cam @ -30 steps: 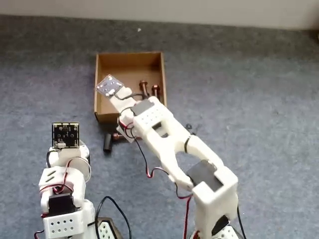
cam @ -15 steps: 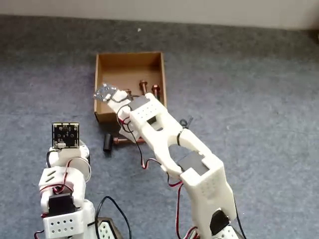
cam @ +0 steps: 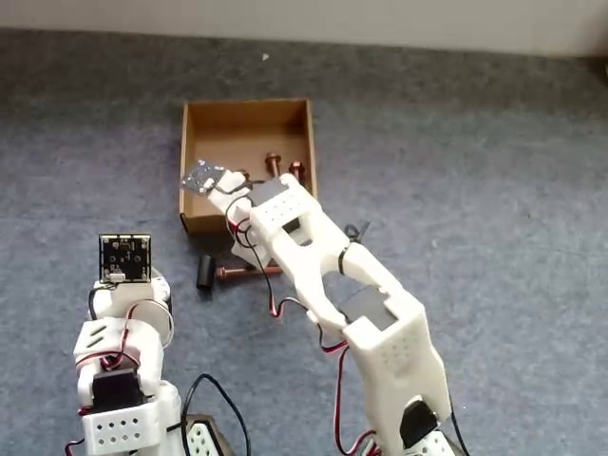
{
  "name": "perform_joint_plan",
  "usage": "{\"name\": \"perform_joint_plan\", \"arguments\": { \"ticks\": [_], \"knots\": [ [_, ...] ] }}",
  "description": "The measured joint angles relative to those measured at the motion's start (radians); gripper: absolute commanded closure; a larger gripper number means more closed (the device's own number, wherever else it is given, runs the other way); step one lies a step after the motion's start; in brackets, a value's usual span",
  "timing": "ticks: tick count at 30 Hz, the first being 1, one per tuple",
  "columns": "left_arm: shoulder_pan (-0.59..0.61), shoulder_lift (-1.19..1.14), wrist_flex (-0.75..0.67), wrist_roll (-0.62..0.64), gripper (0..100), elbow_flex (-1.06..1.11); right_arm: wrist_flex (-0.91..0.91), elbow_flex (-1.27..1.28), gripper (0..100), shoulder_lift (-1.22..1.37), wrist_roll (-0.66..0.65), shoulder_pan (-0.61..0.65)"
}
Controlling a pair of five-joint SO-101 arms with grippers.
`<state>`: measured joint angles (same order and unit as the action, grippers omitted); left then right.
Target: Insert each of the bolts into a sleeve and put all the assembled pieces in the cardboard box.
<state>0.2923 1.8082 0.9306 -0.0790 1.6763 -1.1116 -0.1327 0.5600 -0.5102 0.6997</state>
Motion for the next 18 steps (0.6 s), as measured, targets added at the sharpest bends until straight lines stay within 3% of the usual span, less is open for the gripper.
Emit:
{"name": "perform_joint_plan", "arguments": {
  "ticks": [8, 18],
  "knots": [
    [0.0, 0.0, 0.0, 0.0, 98, 0.0, -0.15, 0.012, 99.4, -0.172, 0.0, -0.025],
    [0.0, 0.0, 0.0, 0.0, 98, 0.0, -0.172, 0.281, 99.4, -0.617, 0.051, -0.046]
  ]
}}
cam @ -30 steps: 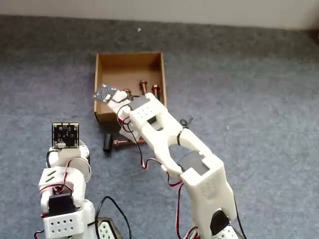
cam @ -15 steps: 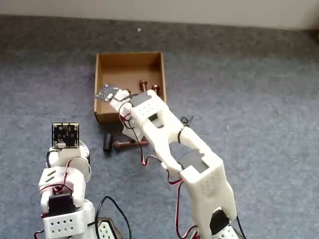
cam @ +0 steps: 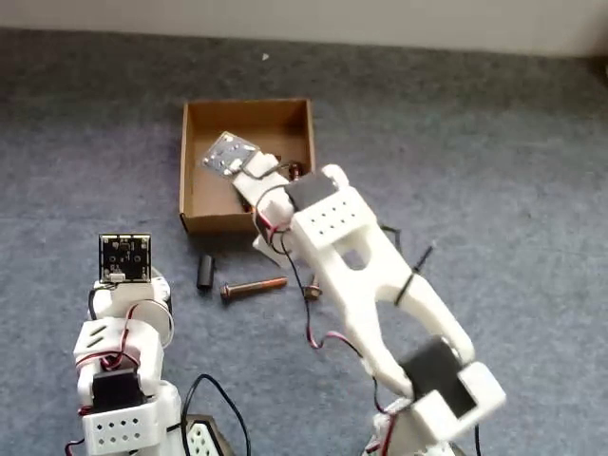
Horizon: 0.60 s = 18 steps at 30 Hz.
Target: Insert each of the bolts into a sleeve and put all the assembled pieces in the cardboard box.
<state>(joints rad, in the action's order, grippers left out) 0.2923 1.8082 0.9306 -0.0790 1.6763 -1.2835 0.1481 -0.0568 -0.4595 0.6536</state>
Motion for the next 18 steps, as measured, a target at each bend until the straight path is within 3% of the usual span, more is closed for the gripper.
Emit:
{"name": "perform_joint_plan", "arguments": {
  "ticks": [11, 18],
  "knots": [
    [0.0, 0.0, 0.0, 0.0, 98, 0.0, 0.018, 0.397, 99.4, -0.466, 0.064, -0.095],
    [0.0, 0.0, 0.0, -0.011, 98, 0.0, 0.224, 0.651, 99.4, -0.611, 0.169, -0.219]
  ]
}}
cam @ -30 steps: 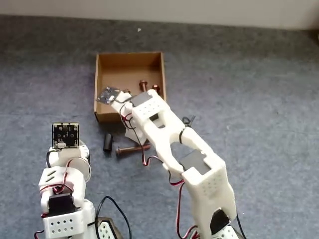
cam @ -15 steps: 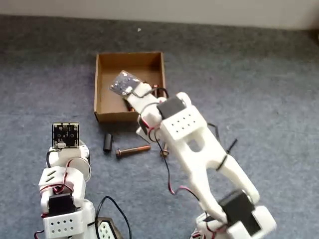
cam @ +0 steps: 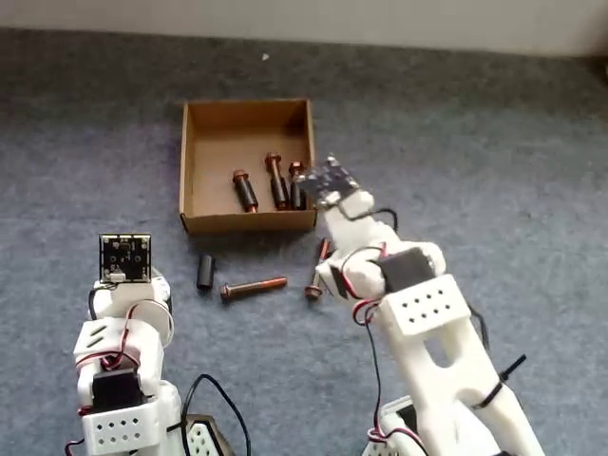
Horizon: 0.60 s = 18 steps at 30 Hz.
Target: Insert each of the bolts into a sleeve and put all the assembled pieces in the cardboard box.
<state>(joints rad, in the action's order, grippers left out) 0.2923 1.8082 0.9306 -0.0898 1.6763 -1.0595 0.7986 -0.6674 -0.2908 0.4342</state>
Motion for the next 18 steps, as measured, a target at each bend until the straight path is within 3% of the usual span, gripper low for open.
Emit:
{"name": "perform_joint_plan", "arguments": {
  "ticks": [8, 18],
  "knots": [
    [-0.014, 0.0, 0.0, -0.247, 97, 0.0, 0.193, 0.157, 99.4, -0.048, 0.074, -0.143],
    [-0.192, 0.0, 0.046, -0.307, 91, -0.153, 0.311, 0.166, 99.4, -0.049, 0.301, -0.365]
  ]
}}
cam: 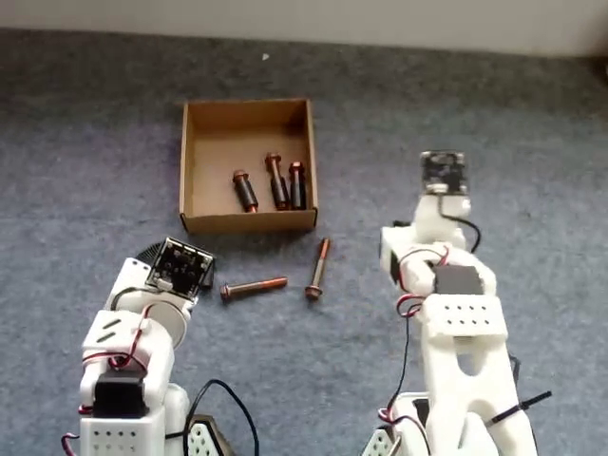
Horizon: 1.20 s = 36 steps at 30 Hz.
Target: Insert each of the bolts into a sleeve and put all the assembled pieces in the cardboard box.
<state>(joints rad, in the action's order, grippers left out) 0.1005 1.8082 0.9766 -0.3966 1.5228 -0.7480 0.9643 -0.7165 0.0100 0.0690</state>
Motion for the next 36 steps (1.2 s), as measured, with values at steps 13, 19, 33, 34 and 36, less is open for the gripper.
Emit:
{"name": "perform_joint_plan", "arguments": {
  "ticks": [13, 19, 33, 34, 36],
  "knots": [
    [-0.249, -0.238, 0.123, 0.0, 91, -0.256, 0.038, 0.0, 99.3, 0.0, 0.063, -0.081],
    [-0.373, -0.603, 0.123, 0.026, 86, -0.445, 0.038, 0.0, 99.3, 0.0, 0.063, -0.081],
    [-0.539, -1.278, -0.009, 0.411, 81, -0.75, 0.038, 0.0, 99.3, 0.0, 0.063, -0.081],
    [-0.543, -1.318, -0.028, 0.443, 81, -0.763, 0.038, 0.0, 99.3, 0.0, 0.063, -0.081],
    [-0.552, -1.393, -0.061, 0.496, 81, -0.784, 0.038, 0.0, 99.3, 0.0, 0.063, -0.081]
  ]
}}
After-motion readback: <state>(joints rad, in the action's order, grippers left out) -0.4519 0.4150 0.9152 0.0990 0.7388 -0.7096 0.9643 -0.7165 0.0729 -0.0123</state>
